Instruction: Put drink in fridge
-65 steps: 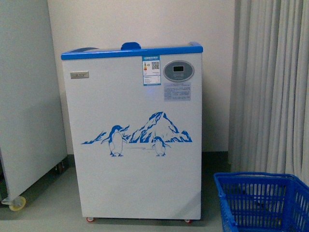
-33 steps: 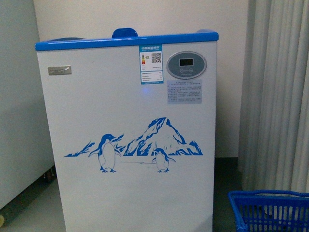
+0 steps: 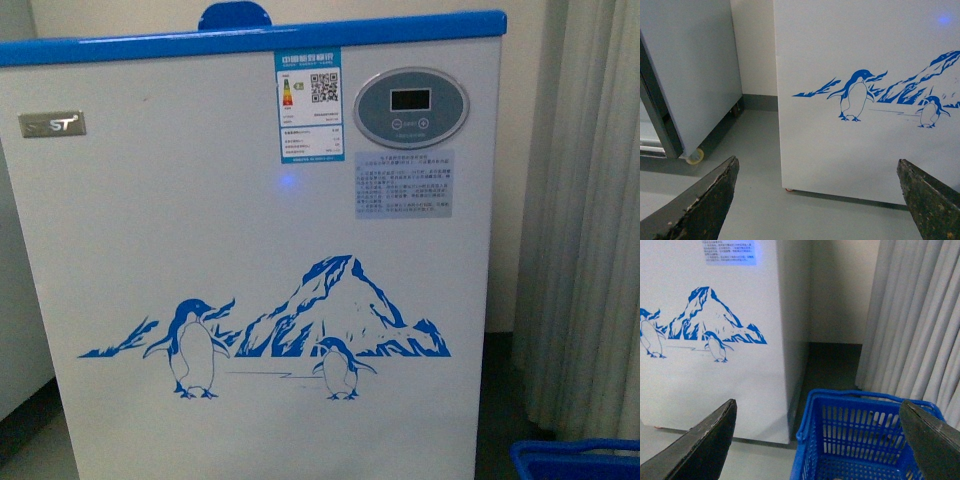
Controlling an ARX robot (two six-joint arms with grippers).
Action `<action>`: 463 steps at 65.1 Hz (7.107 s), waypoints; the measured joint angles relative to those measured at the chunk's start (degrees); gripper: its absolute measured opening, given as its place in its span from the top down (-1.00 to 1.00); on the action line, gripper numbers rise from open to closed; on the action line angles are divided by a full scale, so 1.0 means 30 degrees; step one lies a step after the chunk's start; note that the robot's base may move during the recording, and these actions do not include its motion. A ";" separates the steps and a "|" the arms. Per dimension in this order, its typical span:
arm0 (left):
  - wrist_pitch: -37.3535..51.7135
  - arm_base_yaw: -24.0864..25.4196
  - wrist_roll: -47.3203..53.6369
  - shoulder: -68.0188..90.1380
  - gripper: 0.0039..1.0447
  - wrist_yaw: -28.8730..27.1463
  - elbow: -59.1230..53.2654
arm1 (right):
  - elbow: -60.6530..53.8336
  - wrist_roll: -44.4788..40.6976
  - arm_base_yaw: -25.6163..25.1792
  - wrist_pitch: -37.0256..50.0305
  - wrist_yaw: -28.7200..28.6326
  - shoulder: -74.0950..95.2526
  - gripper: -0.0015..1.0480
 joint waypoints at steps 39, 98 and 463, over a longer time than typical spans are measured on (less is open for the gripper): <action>0.0000 0.0000 0.0000 -0.0007 -0.85 0.0007 0.0000 | 0.9894 0.2739 -0.5501 0.5289 0.0087 3.7383 -0.85; 0.0000 0.0000 0.0000 -0.0007 -0.85 0.0000 0.0000 | 2.3045 0.7453 -0.2776 0.4065 0.0954 5.3622 -0.85; 0.2331 -0.2907 2.1070 5.3360 -0.85 -0.0495 5.3630 | 1.1198 0.0197 0.5056 -0.2390 1.1533 0.8182 0.22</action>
